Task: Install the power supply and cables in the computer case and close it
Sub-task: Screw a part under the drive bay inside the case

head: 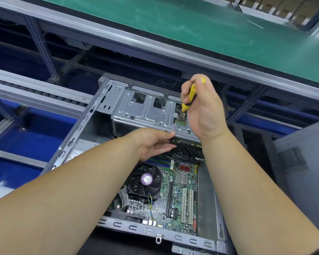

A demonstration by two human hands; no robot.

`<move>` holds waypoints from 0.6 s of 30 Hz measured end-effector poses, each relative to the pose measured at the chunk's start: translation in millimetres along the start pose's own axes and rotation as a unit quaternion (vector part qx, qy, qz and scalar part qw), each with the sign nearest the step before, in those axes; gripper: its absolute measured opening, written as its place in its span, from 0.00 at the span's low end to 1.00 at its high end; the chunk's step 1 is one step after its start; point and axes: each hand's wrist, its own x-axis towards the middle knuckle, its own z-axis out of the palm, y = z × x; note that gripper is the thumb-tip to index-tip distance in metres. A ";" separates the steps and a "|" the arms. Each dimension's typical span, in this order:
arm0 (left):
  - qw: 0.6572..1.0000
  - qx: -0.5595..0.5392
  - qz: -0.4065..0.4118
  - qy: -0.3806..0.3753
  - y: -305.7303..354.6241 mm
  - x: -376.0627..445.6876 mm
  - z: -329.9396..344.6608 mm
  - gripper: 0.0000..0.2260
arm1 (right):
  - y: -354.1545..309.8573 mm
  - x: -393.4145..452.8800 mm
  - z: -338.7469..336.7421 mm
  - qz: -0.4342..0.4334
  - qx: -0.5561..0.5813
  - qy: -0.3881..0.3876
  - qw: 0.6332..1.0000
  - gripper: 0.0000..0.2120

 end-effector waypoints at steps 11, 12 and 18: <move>1.000 0.003 0.005 -0.002 0.4 -0.8 0.8 0.04 | -0.5 1.0 -7.6 0.000 -0.001 -0.018 1.000 0.03; 1.000 0.004 0.005 -0.002 0.5 -1.0 0.9 0.04 | -1.0 1.5 -6.3 0.001 -0.006 -0.016 1.000 0.04; 1.000 0.003 0.002 -0.002 0.4 -0.8 0.5 0.05 | -1.5 0.1 -6.1 0.016 0.046 -0.011 0.999 0.18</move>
